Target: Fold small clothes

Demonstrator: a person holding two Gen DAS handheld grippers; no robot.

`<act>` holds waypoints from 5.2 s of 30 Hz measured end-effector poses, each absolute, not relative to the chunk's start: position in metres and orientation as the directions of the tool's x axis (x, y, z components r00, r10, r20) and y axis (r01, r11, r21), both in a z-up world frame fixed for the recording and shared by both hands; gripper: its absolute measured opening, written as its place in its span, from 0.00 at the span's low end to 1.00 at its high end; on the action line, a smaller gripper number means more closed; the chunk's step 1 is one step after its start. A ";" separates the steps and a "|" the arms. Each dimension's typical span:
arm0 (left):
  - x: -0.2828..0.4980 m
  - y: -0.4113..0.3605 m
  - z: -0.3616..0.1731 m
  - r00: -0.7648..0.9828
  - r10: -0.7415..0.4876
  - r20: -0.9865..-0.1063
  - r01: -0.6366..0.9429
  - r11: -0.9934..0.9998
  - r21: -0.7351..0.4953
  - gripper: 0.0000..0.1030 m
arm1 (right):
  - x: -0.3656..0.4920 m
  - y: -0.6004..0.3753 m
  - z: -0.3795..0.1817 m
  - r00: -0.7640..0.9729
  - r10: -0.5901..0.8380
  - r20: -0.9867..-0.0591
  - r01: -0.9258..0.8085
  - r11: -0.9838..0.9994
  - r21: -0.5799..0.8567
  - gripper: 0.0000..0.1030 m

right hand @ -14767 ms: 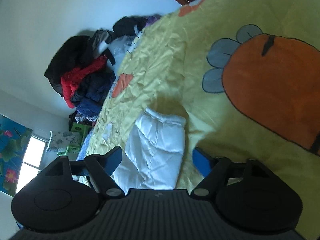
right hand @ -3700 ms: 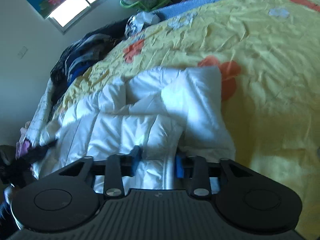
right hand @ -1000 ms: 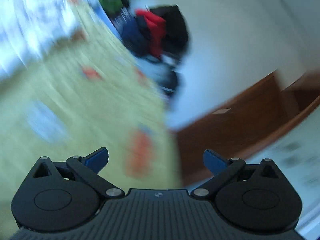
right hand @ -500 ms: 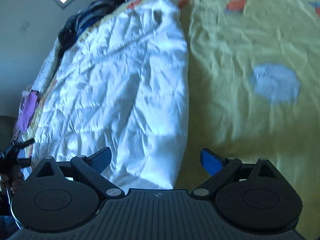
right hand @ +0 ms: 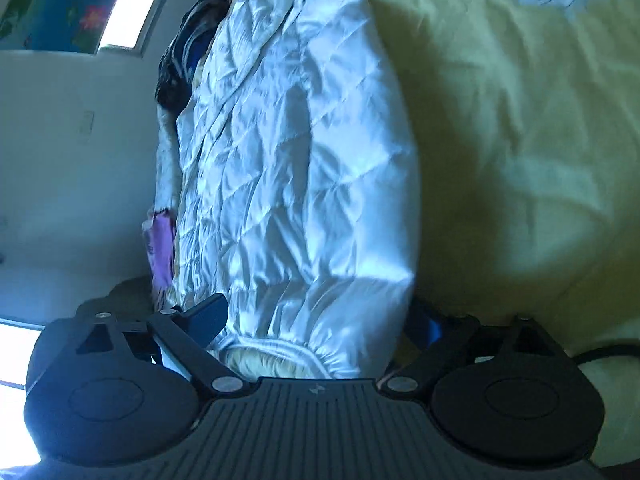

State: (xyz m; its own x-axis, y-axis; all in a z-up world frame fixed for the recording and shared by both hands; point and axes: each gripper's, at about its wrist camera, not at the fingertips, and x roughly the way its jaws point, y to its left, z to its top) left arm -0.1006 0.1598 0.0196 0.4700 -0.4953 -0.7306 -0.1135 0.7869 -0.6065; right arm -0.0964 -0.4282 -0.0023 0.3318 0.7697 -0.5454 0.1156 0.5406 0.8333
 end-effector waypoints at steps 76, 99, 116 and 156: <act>0.265 0.197 0.029 0.690 -0.521 -0.503 -0.188 0.542 -0.819 0.44 | 0.290 -0.470 -0.029 0.610 0.731 -0.305 0.203 0.228 0.952 0.44; 0.315 0.017 0.025 0.744 0.070 -0.665 0.060 0.984 0.170 1.00 | 0.301 -0.318 0.036 0.646 0.335 -0.686 -0.205 0.942 0.267 0.76; 0.304 0.024 0.013 0.807 0.106 -0.581 -0.048 0.992 0.113 1.00 | 0.308 -0.308 0.010 0.728 0.361 -0.584 -0.244 0.931 0.271 0.90; 0.063 0.118 0.008 0.783 -0.142 -0.606 -0.376 0.668 -0.642 1.00 | 0.118 -0.462 0.007 0.523 0.658 -0.542 0.222 0.509 0.832 0.92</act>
